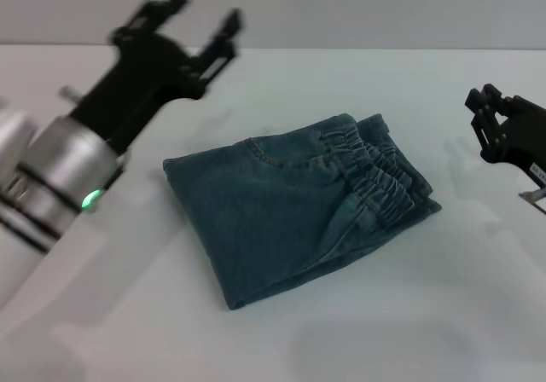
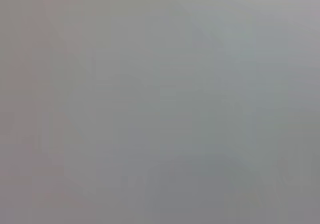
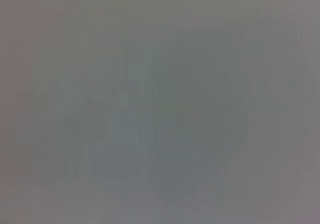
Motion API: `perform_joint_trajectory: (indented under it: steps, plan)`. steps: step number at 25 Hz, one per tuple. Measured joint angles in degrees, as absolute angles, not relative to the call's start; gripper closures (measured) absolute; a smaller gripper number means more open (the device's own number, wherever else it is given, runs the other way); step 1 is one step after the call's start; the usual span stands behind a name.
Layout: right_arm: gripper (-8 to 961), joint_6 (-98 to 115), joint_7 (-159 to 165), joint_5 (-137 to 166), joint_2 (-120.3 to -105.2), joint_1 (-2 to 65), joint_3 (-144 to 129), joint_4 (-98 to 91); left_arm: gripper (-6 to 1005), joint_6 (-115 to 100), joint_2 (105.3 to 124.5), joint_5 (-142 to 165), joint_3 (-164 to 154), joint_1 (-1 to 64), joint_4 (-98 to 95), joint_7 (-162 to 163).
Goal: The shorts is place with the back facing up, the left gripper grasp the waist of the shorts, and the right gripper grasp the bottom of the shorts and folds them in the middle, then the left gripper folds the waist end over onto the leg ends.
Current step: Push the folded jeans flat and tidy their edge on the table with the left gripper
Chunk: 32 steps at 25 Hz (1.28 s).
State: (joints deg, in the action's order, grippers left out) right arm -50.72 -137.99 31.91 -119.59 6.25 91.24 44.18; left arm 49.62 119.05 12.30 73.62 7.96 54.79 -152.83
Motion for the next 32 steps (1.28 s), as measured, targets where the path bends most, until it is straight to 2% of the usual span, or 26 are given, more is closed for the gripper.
perform_joint_trajectory:
  steps: [3, 9, 14, 22, 32]
  plan:
    - [803, -50.54, -144.76, 27.64, -119.61, 6.05, 89.30, 42.36, 239, 56.23, 118.96, 3.87, 73.61, 8.09, 47.41, -161.79]
    - [696, -48.04, -152.96, 20.69, -119.64, 6.16, 87.17, 39.06, 271, 58.31, 119.10, -5.89, 72.72, 8.97, 36.64, -166.15]
    - [606, -47.45, -154.39, 20.26, -119.70, 5.32, 87.13, 37.24, 274, 58.50, 118.85, -7.67, 67.73, 8.10, 34.86, -165.80]
    - [607, -50.00, -154.79, 20.16, -119.71, 3.88, 86.94, 36.97, 271, 58.21, 118.38, -7.15, 57.08, 2.56, 39.71, -165.10]
    - [601, -50.58, -154.84, 20.12, -119.71, 3.86, 86.92, 36.63, 269, 57.09, 118.28, -7.12, 48.29, 2.91, 38.68, -162.64]
